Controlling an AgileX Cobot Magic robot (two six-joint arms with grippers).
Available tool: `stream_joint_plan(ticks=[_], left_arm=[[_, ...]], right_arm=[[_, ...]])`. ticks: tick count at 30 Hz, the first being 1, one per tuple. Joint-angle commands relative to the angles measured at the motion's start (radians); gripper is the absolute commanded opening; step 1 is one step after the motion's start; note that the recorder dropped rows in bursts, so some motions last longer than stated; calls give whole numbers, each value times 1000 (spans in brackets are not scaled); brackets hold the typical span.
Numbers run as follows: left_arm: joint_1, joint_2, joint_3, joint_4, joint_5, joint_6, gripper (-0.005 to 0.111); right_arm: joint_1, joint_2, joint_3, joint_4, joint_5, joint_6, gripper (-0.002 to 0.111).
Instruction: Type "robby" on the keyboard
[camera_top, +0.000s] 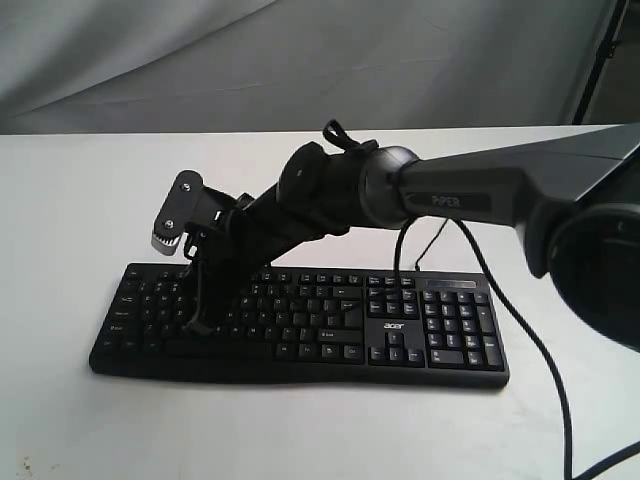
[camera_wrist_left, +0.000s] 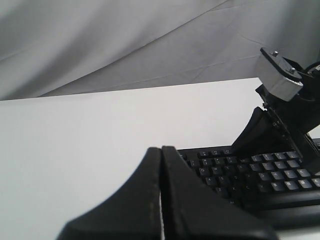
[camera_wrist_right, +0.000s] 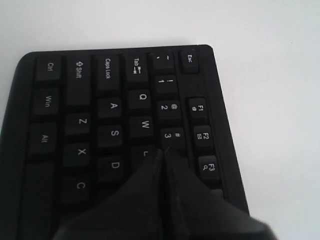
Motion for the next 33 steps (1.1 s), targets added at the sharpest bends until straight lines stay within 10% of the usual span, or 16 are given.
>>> stream_joint_plan(ticks=[1,33], left_arm=[[-6,-3,4,5,-5,-3,0],[-6,-3,4,5,-5,-3,0]], right_arm=[[4,12,-7,-10,2,8,0],[7,12,-7,-13,13,6,0]])
